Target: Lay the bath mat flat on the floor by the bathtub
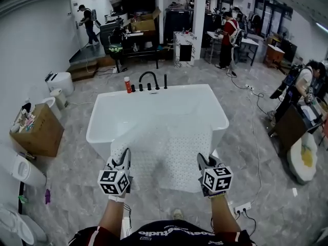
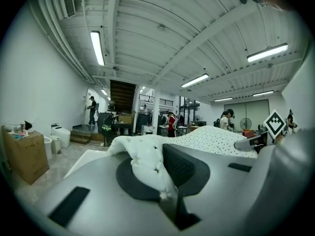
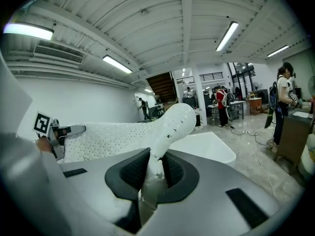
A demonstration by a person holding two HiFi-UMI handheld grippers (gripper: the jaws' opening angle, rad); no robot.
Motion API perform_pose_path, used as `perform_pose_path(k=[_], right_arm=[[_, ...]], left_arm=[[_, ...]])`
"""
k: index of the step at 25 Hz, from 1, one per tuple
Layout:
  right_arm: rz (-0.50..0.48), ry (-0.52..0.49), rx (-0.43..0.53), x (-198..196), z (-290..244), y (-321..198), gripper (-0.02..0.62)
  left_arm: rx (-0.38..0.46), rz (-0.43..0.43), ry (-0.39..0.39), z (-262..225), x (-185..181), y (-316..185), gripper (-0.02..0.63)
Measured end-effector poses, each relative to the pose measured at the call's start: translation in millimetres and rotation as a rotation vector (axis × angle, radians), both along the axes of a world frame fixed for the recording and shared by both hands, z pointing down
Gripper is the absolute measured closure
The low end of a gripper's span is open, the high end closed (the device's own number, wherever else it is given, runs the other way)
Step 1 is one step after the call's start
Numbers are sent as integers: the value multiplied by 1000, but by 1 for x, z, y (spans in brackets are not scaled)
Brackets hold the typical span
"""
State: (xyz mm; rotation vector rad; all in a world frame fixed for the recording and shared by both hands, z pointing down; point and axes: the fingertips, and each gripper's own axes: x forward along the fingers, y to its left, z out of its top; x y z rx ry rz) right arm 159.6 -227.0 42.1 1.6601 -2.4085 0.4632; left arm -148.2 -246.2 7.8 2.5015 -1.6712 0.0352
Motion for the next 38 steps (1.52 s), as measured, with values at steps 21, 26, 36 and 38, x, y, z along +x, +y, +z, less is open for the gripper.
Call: perform_pose_path(k=[21,26,36,38], right_arm=[[-16,26,-122,53,99,-82,548],[-32,49,-134,38,130,-107,548],[-55,50,-181,1,197,-116,548],[-48,55,-185,-6,207,-110,548]], left_arm=[[-122,-9,-69,89,59,-93,568],[-152,-45,-72,125,46,-105,568],[-186,-108,-91,183,7,-98,568],[-191,-108,-86,196,0,-91,568]])
